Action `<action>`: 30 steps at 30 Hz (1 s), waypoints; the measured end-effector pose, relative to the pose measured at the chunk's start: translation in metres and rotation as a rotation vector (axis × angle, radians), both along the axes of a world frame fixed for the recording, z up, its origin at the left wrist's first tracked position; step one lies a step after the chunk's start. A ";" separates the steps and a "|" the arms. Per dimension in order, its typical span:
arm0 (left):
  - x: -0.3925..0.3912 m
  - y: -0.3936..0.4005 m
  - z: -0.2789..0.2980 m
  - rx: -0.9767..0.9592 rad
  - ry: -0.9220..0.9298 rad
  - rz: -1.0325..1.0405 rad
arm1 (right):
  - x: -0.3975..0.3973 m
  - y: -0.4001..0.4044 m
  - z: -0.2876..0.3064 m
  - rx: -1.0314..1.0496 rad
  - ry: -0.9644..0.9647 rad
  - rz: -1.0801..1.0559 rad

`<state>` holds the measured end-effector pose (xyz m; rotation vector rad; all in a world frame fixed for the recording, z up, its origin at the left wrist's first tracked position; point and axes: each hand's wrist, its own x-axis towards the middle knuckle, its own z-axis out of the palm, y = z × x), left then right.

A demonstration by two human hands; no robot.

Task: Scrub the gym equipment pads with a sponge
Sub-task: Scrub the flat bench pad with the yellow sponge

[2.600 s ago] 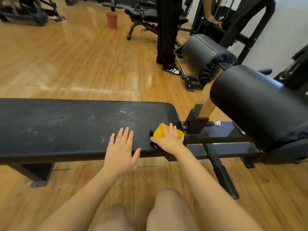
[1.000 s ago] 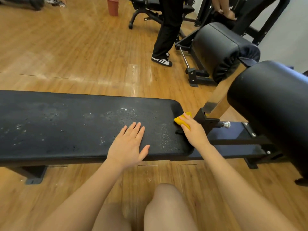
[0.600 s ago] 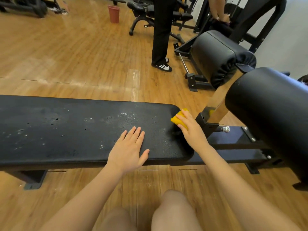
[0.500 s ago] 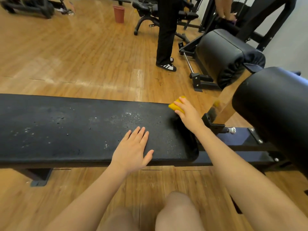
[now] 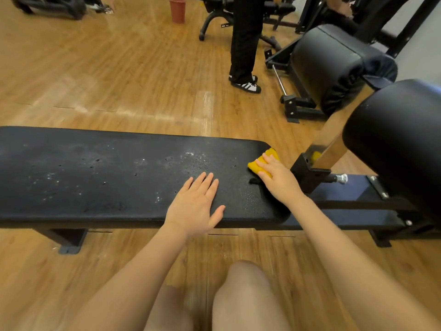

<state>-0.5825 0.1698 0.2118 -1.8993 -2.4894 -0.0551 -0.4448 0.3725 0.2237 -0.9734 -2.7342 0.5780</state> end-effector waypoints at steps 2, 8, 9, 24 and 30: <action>0.000 0.000 0.000 0.006 -0.006 0.003 | 0.019 -0.019 0.001 0.007 0.004 0.015; 0.000 -0.001 -0.001 0.008 -0.013 0.004 | 0.063 -0.067 -0.007 0.042 0.085 0.158; 0.000 -0.001 -0.001 0.007 -0.012 0.002 | 0.066 -0.068 -0.008 0.028 0.086 0.173; -0.001 0.000 0.000 0.006 -0.006 0.005 | -0.065 0.044 0.032 -0.212 -0.098 0.078; 0.000 -0.001 -0.002 0.013 0.000 0.011 | -0.073 0.028 0.006 0.107 -0.125 -0.002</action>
